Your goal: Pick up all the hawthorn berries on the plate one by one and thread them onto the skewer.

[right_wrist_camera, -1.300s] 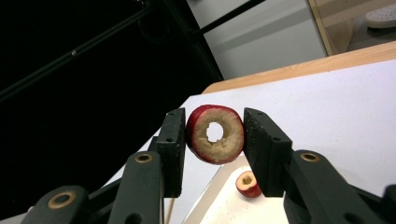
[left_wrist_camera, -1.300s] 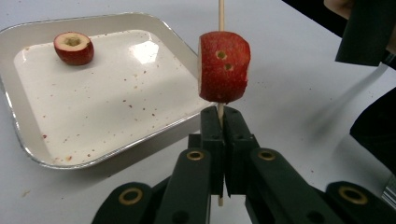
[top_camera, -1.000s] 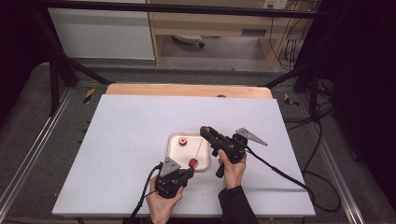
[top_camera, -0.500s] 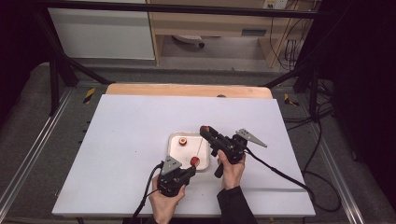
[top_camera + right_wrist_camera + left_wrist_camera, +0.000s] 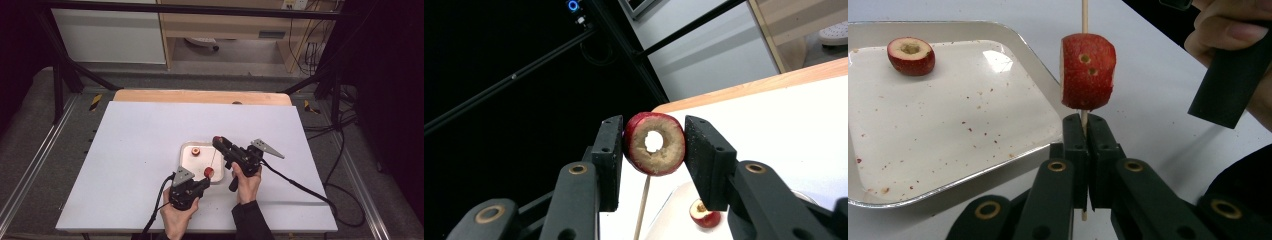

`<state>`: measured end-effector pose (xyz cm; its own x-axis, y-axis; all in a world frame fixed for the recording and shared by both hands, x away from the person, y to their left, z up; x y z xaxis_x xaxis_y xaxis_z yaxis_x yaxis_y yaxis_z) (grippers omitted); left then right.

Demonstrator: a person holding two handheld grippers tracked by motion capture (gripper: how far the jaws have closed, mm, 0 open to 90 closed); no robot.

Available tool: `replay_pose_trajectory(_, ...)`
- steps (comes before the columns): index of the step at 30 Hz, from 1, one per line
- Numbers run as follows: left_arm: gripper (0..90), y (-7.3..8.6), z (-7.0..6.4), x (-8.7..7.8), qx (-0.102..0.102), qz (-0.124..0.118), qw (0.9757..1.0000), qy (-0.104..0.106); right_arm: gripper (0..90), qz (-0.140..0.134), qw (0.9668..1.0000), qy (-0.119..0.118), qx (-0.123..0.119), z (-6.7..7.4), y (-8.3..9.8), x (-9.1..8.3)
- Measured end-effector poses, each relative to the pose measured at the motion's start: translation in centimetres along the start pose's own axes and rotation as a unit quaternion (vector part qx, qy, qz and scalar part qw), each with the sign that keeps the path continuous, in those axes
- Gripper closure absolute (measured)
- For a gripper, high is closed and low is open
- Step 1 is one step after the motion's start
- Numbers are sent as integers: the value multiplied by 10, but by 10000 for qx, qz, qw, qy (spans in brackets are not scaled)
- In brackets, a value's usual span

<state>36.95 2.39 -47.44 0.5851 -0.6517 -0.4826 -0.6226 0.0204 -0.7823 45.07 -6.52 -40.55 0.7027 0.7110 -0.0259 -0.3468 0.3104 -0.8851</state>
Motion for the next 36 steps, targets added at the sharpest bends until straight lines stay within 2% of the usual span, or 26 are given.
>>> replay_pose_trajectory(6,884,-1,0,1,-159,7,9999,9,613,56,9999,-21,-157,0,6,1)
replay_pose_trajectory(10,884,-1,0,2,-191,-2,9998,19,613,53,9998,-7,-174,1,6,0)
replay_pose_trajectory(16,885,-3,-2,4,-244,-165,9996,-8,613,-52,9999,-1,-125,3,4,-2)
replay_pose_trajectory(19,885,-5,-4,3,-237,-217,9995,-66,614,110,9999,26,-23,3,9,-1)
replay_pose_trajectory(25,885,-9,-1,4,-287,-180,9994,-53,614,239,9996,-35,-127,5,18,-1)
replay_pose_trajectory(29,885,-9,2,5,-255,-119,9996,-45,614,333,9993,-35,-162,6,22,-2)
replay_pose_trajectory(36,885,-15,5,5,-203,-161,9996,-80,614,541,9983,-133,-173,10,34,-3)
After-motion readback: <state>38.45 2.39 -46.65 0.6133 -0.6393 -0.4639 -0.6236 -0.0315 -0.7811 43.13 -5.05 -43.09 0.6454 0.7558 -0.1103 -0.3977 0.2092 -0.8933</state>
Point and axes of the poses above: each handheld gripper's, and its own axes: x roughly forward along the jaws, y roughly out of its underside, z roughly to its left, the point moved 9 cm from there along x, roughly forward along the jaws, and after that the axes turned 6 degrees about -x, right-handed, at the moved point
